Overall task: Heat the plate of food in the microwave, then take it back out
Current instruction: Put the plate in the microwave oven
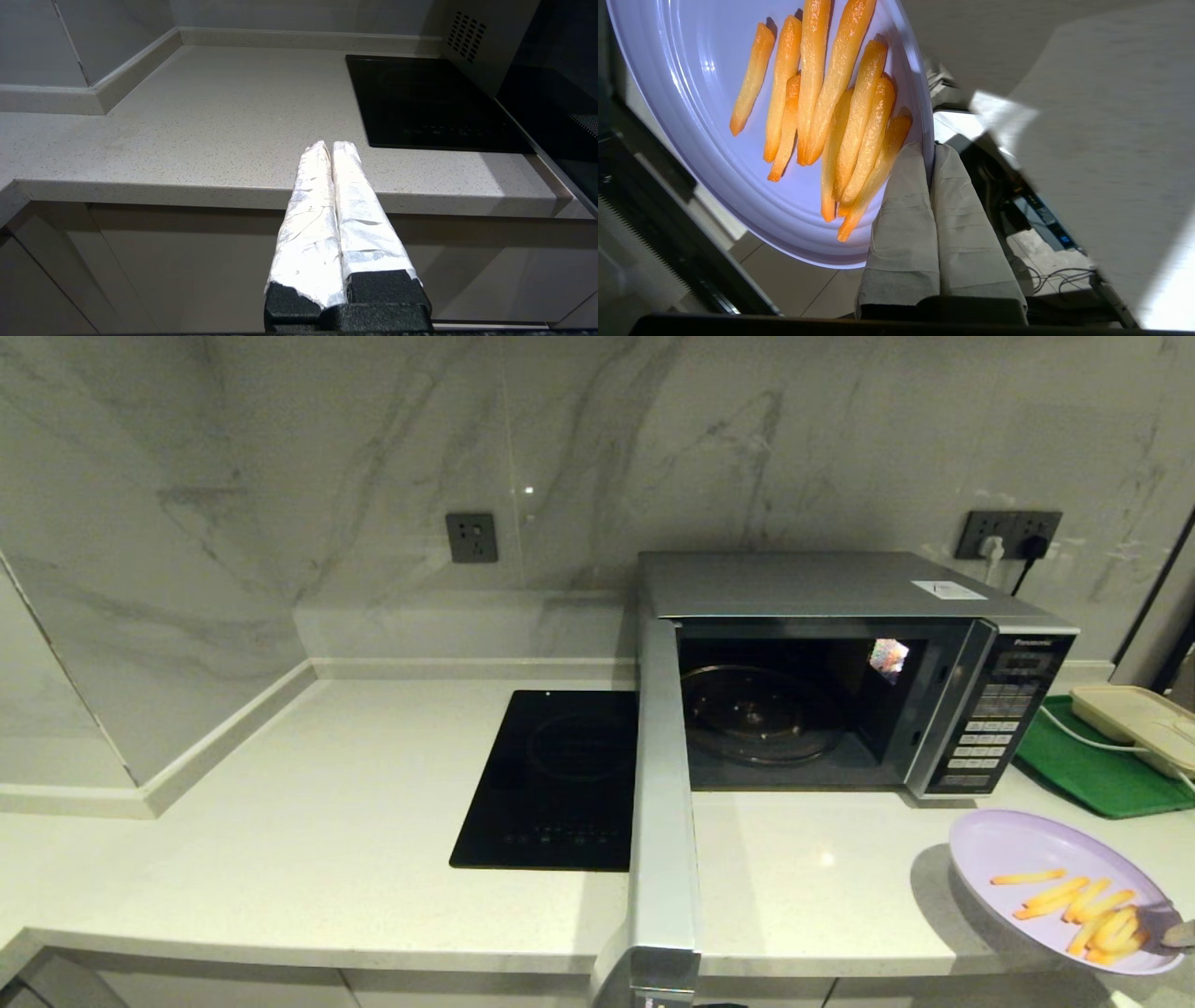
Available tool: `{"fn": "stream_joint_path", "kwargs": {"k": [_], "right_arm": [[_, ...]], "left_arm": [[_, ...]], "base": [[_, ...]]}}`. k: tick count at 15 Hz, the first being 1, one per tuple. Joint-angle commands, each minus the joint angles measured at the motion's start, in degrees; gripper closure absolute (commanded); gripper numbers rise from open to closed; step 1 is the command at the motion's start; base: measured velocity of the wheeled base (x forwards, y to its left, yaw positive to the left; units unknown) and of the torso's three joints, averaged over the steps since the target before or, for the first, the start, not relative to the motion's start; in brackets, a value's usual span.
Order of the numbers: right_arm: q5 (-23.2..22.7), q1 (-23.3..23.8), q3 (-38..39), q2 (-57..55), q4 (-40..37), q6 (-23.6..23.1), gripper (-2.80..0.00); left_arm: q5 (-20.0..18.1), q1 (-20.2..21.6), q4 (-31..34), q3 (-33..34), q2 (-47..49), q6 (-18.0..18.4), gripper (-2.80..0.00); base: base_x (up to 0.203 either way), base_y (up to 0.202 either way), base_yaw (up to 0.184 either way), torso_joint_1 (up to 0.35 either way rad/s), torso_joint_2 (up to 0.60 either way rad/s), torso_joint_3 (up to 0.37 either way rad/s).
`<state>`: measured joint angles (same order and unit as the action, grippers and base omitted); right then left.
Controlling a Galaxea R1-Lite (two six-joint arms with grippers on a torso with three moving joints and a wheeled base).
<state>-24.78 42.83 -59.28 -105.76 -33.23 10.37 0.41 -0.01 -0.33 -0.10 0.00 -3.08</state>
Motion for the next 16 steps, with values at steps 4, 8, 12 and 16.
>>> {"fn": "stream_joint_path", "kwargs": {"k": [4,8,12,16], "right_arm": [[0.65,-15.41,-4.12,1.76,0.52,14.86,0.0],[3.44,-24.45,-5.64,1.49,3.97,24.83,0.0],[5.55,-32.2,-6.93,0.13,6.29,30.31,0.0],[9.86,-39.5,-8.82,-2.84,11.51,36.62,0.0]], "left_arm": [[0.02,0.01,-0.02,0.01,0.0,-0.01,0.0],[0.02,0.01,-0.02,0.01,0.0,-0.08,0.0],[0.02,0.01,-0.02,0.01,0.0,0.01,0.0],[0.03,0.01,-0.02,0.01,0.0,-0.07,0.0]], "base": [[0.0,0.0,0.0,0.0,0.0,0.0],[0.0,0.0,0.0,0.0,0.0,0.0],[0.0,0.0,0.0,0.0,0.0,0.0],[0.0,0.0,0.0,0.0,0.0,0.0]]}}
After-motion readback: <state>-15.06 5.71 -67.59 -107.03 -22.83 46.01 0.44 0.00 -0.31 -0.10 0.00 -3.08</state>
